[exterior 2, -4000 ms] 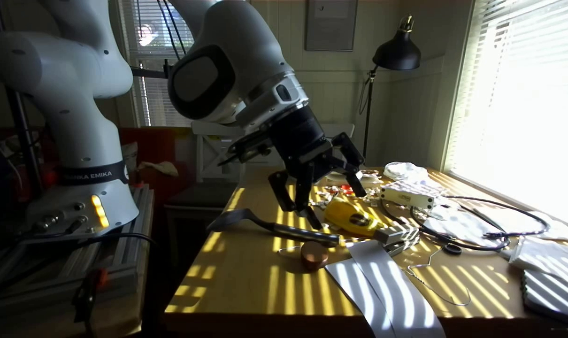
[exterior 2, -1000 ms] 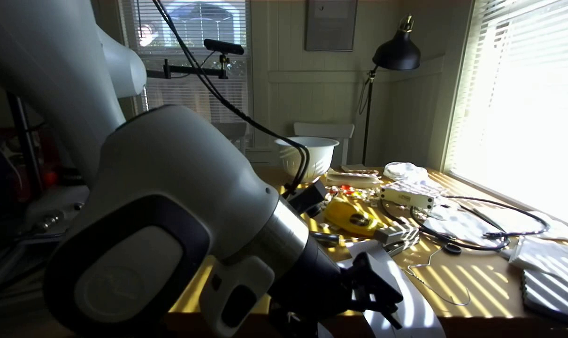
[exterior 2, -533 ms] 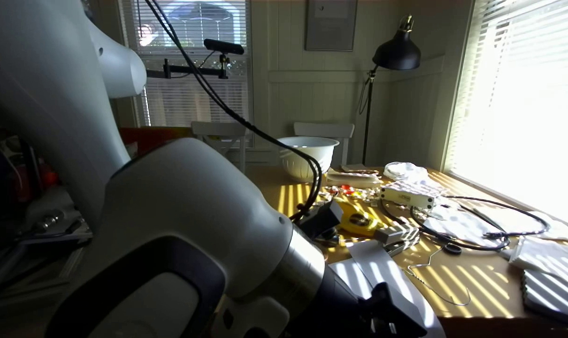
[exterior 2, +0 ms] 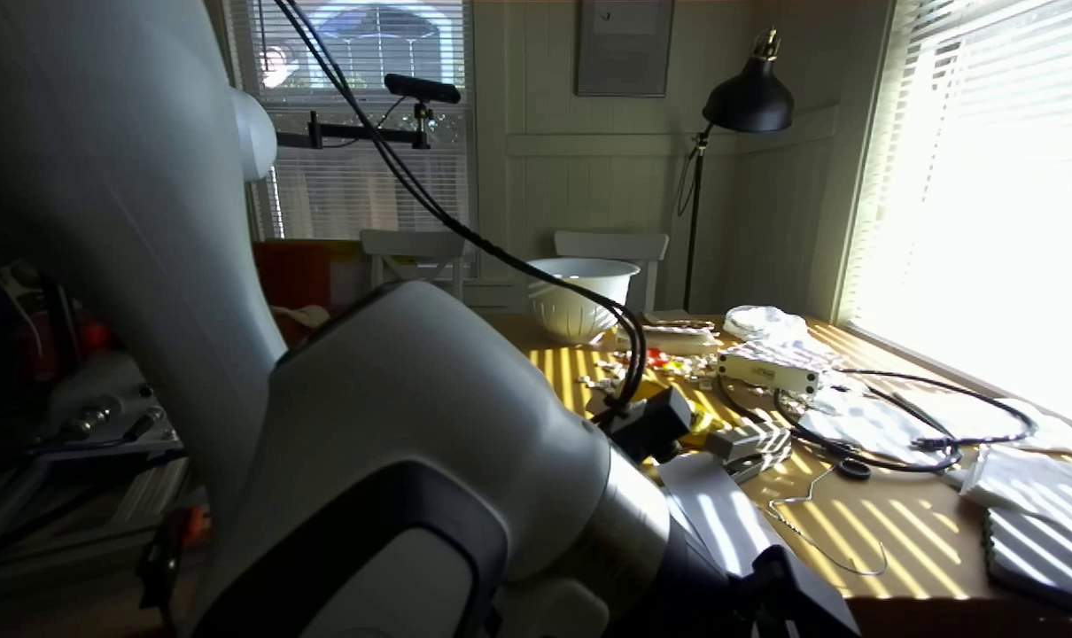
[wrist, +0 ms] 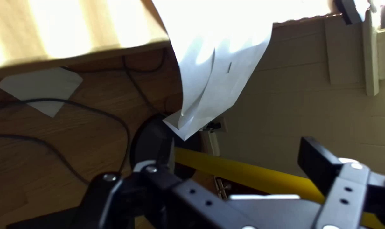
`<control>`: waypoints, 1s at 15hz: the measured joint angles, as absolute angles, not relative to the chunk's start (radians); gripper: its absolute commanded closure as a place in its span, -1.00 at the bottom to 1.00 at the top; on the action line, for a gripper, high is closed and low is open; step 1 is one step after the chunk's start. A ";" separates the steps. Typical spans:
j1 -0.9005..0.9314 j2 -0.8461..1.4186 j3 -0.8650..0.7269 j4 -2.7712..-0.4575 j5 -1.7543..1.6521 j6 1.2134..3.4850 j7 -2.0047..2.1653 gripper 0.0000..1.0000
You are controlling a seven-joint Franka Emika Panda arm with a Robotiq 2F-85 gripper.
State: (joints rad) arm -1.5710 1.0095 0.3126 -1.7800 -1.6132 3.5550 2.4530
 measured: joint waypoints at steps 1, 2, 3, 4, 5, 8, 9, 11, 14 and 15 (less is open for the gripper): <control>-1.572 1.010 0.312 -1.780 -1.613 3.555 2.453 -1.00; -1.573 1.010 0.312 -1.780 -1.613 3.555 2.452 -1.00; -1.571 1.011 0.312 -1.780 -1.614 3.559 2.452 -1.00; -1.567 1.014 0.312 -1.780 -1.615 3.567 2.452 -1.00; -1.563 1.019 0.313 -1.780 -1.616 3.579 2.452 -1.00; -1.547 1.051 0.312 -1.767 -1.630 3.638 2.459 -1.00; -1.544 1.063 0.311 -1.760 -1.635 3.661 2.468 -1.00; -1.538 1.086 0.302 -1.741 -1.646 3.702 2.492 -1.00; -1.531 1.112 0.279 -1.701 -1.676 3.757 2.560 -1.00; -1.526 1.120 0.269 -1.684 -1.683 3.774 2.586 -1.00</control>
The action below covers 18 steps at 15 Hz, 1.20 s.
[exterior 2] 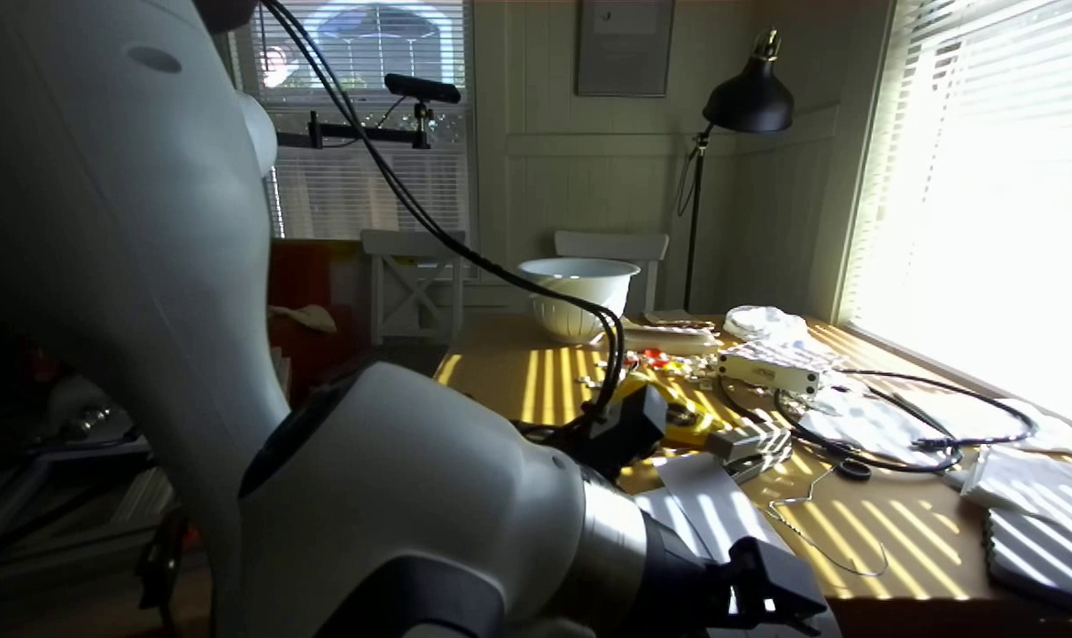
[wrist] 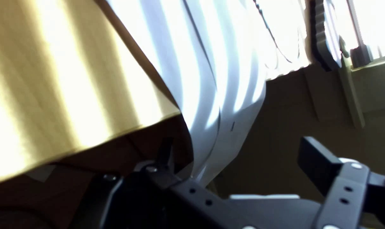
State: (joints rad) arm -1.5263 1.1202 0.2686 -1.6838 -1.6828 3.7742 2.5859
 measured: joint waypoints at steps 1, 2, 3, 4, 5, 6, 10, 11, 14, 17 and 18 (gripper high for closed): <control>-1.522 1.127 0.260 -1.666 -1.692 3.788 2.611 -1.00; -1.516 1.133 0.252 -1.647 -1.700 3.804 2.636 -0.88; -1.511 1.139 0.245 -1.627 -1.706 3.817 2.660 -0.61; -1.505 1.144 0.240 -1.605 -1.710 3.830 2.681 -0.39; -1.496 1.149 0.234 -1.582 -1.713 3.843 2.704 -0.38; -1.486 1.153 0.229 -1.560 -1.715 3.853 2.718 -0.23; -1.443 1.161 0.211 -1.532 -1.709 3.870 2.714 -0.66; -1.432 1.164 0.205 -1.530 -1.709 3.872 2.714 -0.55; -1.415 1.164 0.187 -1.528 -1.706 3.867 2.711 -0.80; -1.375 1.144 0.083 -1.548 -1.559 3.895 2.653 -1.00; -1.367 1.137 0.057 -1.556 -1.561 3.890 2.665 -1.00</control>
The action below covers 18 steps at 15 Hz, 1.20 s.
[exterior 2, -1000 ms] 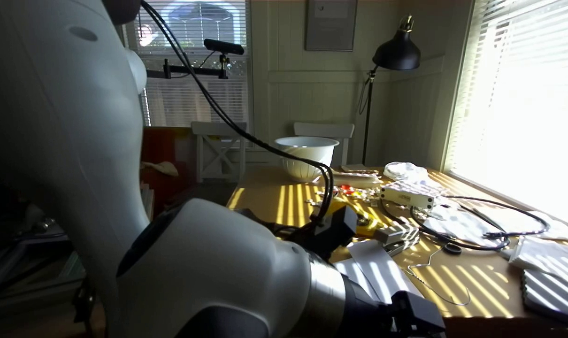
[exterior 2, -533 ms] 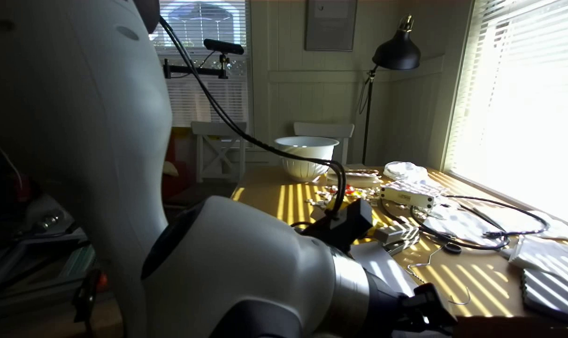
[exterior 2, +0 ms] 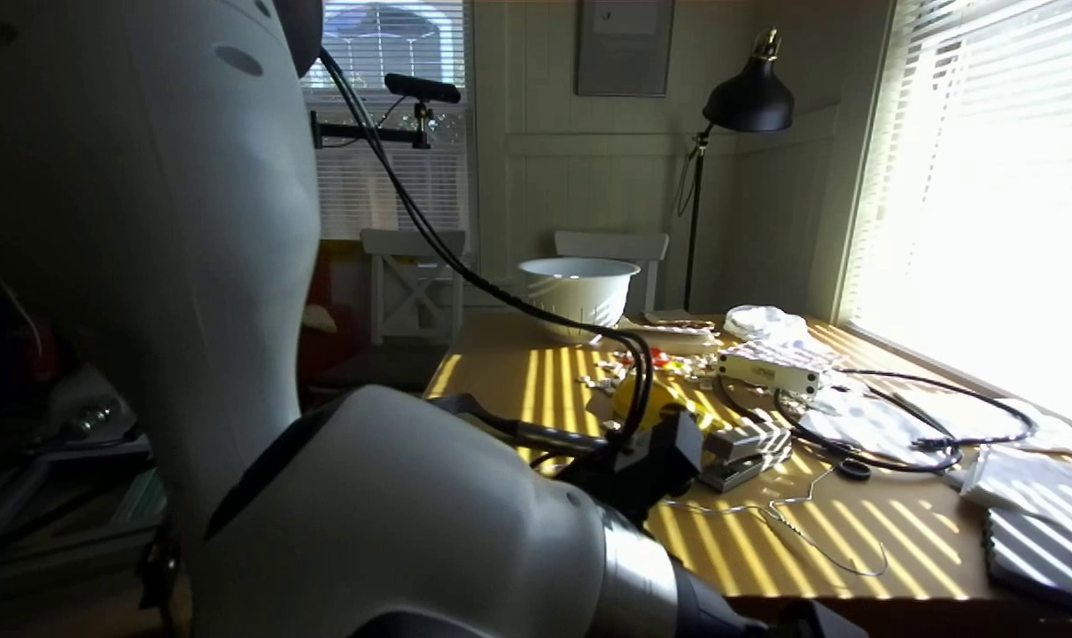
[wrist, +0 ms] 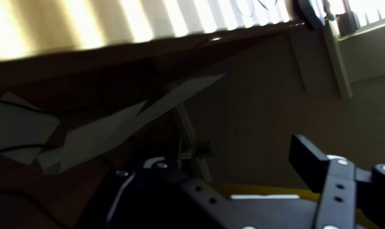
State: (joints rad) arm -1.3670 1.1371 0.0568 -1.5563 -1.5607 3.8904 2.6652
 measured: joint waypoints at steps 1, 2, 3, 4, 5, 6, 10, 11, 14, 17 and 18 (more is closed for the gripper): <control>-1.366 1.135 0.046 -1.563 -1.583 3.889 2.682 -1.00; -1.362 1.134 0.036 -1.566 -1.621 3.894 2.709 -1.00; -1.356 1.135 0.029 -1.567 -1.656 3.901 2.724 -1.00; -1.349 1.133 0.023 -1.576 -1.663 3.902 2.714 -1.00; -1.341 1.131 0.016 -1.593 -1.663 3.902 2.707 -1.00; -1.330 1.131 0.007 -1.600 -1.672 3.899 2.714 -1.00; -1.254 1.091 -0.088 -1.661 -1.642 3.881 2.706 -1.00; -1.244 1.080 -0.098 -1.672 -1.637 3.881 2.706 -1.00; -1.238 1.066 -0.104 -1.685 -1.633 3.880 2.706 -1.00; -1.236 1.061 -0.109 -1.687 -1.597 3.882 2.673 -1.00; -1.232 1.050 -0.117 -1.692 -1.548 3.883 2.626 -1.00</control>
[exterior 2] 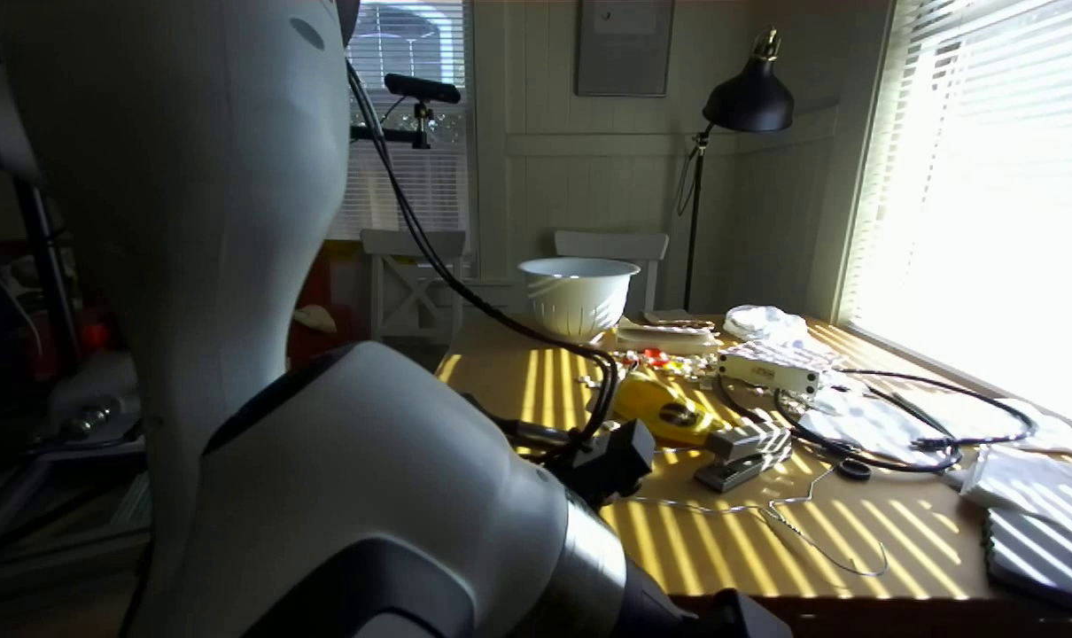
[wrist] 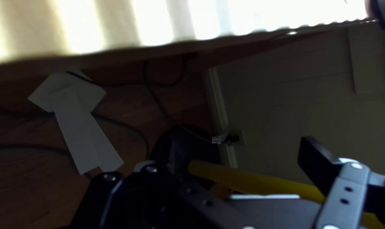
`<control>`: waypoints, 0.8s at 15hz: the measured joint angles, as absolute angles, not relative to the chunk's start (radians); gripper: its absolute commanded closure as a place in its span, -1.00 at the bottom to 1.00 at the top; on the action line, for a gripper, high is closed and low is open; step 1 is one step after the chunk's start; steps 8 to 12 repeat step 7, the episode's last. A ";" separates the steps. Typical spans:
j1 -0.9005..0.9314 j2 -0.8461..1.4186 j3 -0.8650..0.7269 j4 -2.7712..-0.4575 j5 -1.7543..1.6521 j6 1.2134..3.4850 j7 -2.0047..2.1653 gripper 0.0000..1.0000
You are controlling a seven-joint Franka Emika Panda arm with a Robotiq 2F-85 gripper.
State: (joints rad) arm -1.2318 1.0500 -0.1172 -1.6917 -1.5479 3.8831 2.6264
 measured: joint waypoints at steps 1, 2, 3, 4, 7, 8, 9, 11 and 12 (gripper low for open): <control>-1.233 1.029 -0.117 -1.705 -1.499 3.877 2.564 -1.00; -1.234 1.001 -0.114 -1.724 -1.442 3.873 2.492 -1.00; -1.231 0.965 -0.113 -1.748 -1.384 3.873 2.417 -1.00; -1.222 0.926 -0.115 -1.775 -1.328 3.878 2.342 -1.00; -1.125 0.808 -0.162 -1.870 -1.131 3.925 2.119 -1.00; -1.125 0.808 -0.162 -1.870 -1.131 3.925 2.119 -1.00; -1.125 0.808 -0.162 -1.870 -1.131 3.925 2.119 -1.00; -1.125 0.808 -0.162 -1.870 -1.131 3.925 2.119 -1.00; -1.125 0.808 -0.162 -1.870 -1.131 3.925 2.119 -1.00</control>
